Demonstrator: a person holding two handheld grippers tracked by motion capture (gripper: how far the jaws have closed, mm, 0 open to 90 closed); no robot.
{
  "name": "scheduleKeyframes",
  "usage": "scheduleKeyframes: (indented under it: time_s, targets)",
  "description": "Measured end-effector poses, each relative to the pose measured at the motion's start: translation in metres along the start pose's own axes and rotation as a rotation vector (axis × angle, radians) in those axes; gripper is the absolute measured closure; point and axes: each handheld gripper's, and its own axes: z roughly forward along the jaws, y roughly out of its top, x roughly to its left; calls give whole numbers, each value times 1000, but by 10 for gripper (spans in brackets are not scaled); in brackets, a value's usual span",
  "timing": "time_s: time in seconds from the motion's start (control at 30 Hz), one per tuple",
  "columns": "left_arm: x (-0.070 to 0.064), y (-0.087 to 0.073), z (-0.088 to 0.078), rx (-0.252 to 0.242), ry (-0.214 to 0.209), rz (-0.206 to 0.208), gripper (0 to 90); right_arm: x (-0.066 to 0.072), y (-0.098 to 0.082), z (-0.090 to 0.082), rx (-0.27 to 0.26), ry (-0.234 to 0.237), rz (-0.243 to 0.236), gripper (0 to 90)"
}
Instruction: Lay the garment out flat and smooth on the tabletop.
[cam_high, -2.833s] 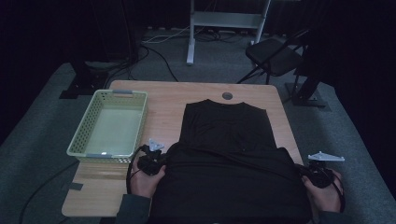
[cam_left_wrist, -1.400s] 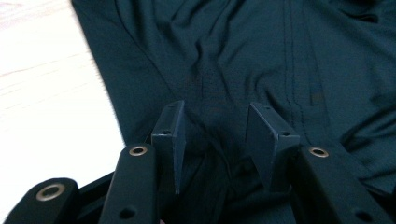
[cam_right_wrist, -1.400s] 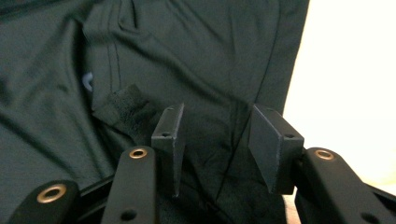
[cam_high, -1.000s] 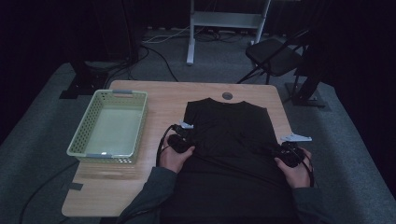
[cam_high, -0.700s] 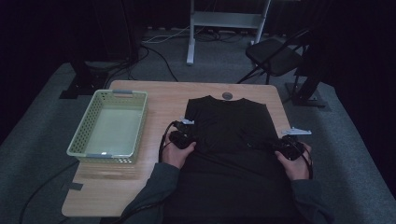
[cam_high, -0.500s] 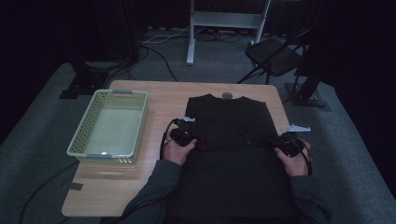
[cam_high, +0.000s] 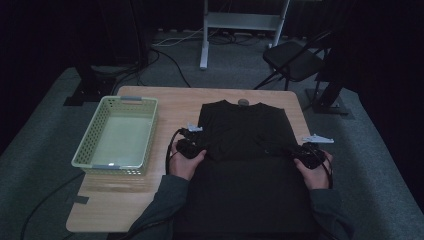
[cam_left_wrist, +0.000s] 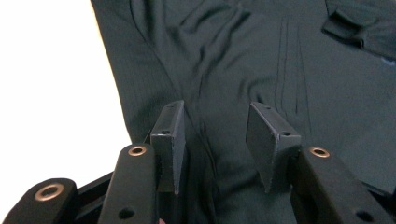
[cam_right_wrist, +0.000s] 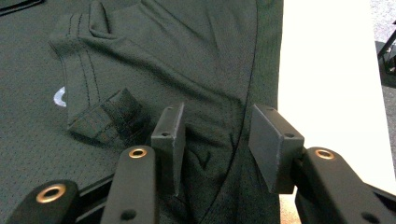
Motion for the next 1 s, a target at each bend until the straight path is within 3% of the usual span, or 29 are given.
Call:
scheduleKeyframes:
  time_s: [0.37,0.63,0.8,1.0]
  targets:
    - [-1,-17,1,49,31,-6,581,1,-2,0,-18,-6,-3,554]
    - [0,-15,-3,56,66,8,811,2,-3,0,-18,-22,0,527]
    - [7,-12,-10,25,76,-5,826,2,-3,0,-19,-27,0,517]
    - [25,-9,-17,8,99,-45,825,2,-3,0,-18,-31,0,513]
